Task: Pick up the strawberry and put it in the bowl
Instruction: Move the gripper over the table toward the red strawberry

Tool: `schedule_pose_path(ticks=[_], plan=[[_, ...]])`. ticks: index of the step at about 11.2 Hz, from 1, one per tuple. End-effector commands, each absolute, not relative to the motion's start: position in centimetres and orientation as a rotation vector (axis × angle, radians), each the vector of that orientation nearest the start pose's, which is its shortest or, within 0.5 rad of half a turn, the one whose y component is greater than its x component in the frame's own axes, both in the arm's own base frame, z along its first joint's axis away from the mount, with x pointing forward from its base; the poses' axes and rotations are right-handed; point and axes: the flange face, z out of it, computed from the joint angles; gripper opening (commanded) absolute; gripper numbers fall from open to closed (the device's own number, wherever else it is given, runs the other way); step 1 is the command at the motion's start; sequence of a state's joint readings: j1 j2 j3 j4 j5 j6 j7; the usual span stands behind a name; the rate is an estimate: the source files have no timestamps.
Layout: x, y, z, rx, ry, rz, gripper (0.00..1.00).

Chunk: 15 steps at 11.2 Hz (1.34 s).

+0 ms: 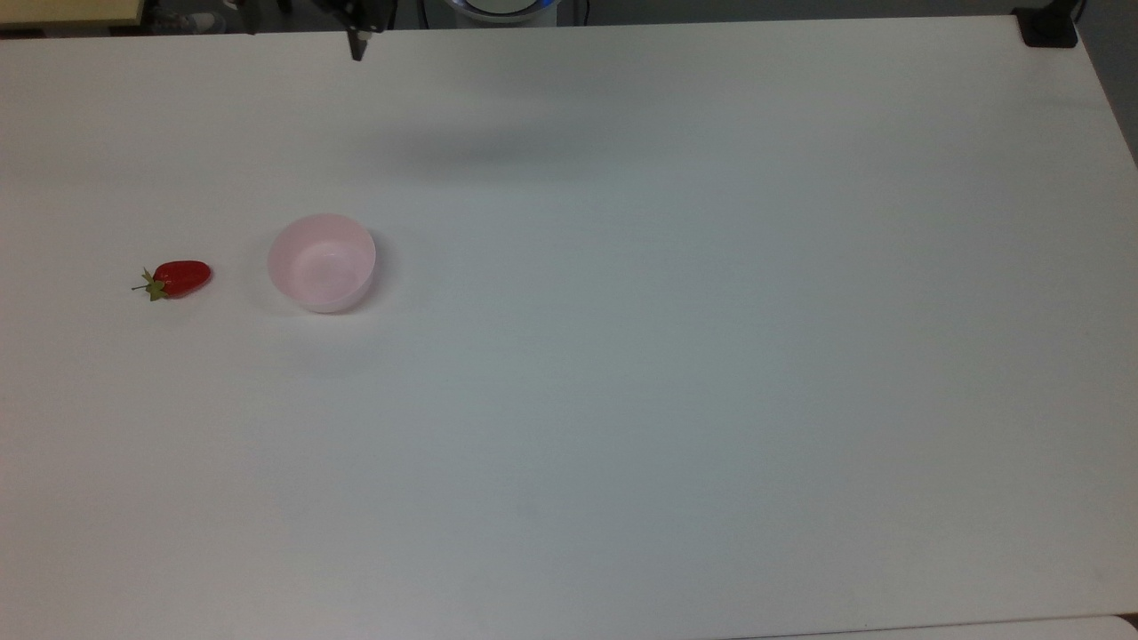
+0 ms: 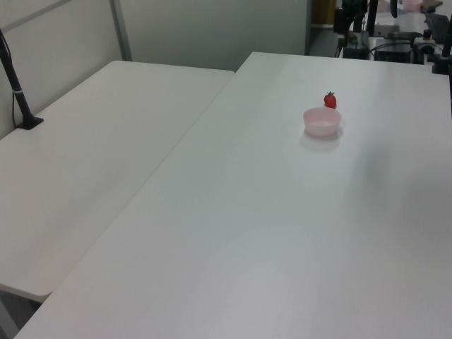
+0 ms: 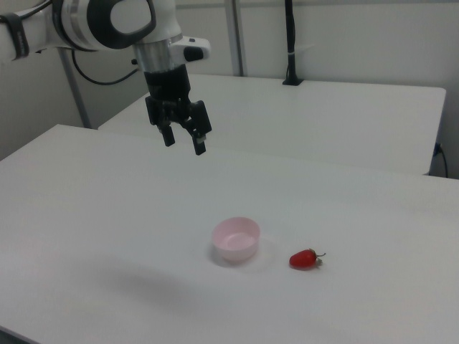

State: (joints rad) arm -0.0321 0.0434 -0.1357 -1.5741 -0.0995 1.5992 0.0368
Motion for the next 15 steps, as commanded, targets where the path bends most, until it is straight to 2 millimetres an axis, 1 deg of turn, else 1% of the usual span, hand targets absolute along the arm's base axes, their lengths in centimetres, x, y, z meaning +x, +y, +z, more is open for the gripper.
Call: schedule_pose_path(ticks=[1,2,5,7,9,10,12,14,15], plan=[[56.0,-14.2,59.3,-3.215,0.386,-0.005,1.0],[56.2,-15.9,58.1,-3.211,0.431,0.014,1.0],[56.7,-19.9,56.1,-3.205,0.529,-0.009,1.0],[57.1,-21.9,53.7,-3.2,0.571,0.037,1.0],[57.8,-24.1,51.3,-3.198,0.616,0.024,1.0],[58.1,-24.9,50.3,-3.198,0.631,0.025,1.0],[58.8,-25.8,47.2,-3.197,0.64,0.069,1.0],[59.6,-26.0,44.1,-3.197,0.637,0.119,1.0],[60.0,-26.1,43.1,-3.198,0.643,0.117,1.0]])
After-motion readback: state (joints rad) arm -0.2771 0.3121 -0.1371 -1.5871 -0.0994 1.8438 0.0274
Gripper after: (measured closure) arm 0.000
